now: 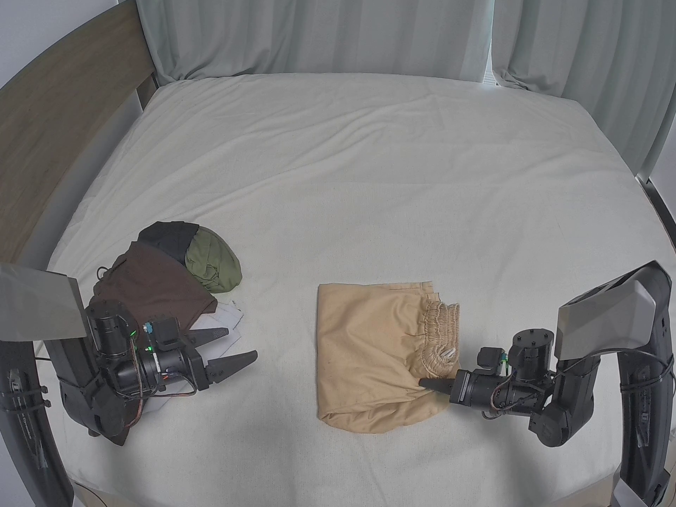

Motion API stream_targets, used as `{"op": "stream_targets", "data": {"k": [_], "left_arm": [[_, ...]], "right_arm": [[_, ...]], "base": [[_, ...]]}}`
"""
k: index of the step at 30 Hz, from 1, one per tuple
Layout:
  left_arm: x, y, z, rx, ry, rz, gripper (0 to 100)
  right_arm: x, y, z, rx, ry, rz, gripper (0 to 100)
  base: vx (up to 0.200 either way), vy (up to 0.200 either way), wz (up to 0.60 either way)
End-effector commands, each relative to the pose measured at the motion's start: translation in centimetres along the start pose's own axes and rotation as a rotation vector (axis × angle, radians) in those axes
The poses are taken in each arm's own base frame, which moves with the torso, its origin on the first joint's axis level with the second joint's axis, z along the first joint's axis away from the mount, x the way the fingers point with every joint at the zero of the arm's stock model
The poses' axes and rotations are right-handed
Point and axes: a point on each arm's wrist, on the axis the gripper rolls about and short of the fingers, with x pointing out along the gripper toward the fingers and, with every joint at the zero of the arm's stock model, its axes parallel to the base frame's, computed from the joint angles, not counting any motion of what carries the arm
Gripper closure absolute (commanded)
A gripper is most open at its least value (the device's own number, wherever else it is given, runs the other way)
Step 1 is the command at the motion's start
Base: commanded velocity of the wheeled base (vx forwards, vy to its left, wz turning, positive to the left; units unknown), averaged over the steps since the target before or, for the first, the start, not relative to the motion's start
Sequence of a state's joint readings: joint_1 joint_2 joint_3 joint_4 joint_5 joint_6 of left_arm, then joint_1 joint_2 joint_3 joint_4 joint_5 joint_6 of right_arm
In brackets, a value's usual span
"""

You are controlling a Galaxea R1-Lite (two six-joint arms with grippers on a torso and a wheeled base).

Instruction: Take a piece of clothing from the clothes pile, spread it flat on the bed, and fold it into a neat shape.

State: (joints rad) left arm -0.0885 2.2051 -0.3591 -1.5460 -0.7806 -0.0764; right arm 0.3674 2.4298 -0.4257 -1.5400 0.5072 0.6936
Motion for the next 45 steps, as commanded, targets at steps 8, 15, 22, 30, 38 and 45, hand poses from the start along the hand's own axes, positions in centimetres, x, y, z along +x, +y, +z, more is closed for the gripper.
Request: {"op": "stream_targets", "data": {"k": [8, 15, 22, 30, 38, 45], "left_arm": [[0.0, 0.0, -0.1, -0.004, 0.004, 0.0, 0], [0.0, 0.0, -0.4, -0.012, 0.013, -0.003, 0], [0.1, -0.2, -0.5, -0.017, 0.019, -0.006, 0], [0.0, -0.6, -0.8, -0.027, 0.031, -0.011, 0], [-0.1, -0.6, -0.9, -0.028, 0.034, -0.011, 0], [-0.1, -0.6, -0.8, -0.027, 0.033, -0.011, 0]], "right_arm": [[0.0, 0.6, 0.1, -0.033, 0.001, 0.023, 100], [-0.8, 2.5, 1.4, -0.08, -0.026, 0.09, 100], [-1.2, 5.6, 2.5, -0.142, -0.066, 0.179, 100], [-1.3, 7.1, 3.8, -0.181, -0.104, 0.238, 100], [-1.2, 8.4, 5.3, -0.191, -0.143, 0.298, 100], [-1.1, 9.2, 6.6, -0.214, -0.165, 0.352, 100]], "base": [[0.0, 0.0, 0.0], [0.0, 0.0, 0.0], [0.0, 0.0, 0.0], [0.0, 0.0, 0.0], [0.0, 0.0, 0.0], [0.0, 0.0, 0.0]]}}
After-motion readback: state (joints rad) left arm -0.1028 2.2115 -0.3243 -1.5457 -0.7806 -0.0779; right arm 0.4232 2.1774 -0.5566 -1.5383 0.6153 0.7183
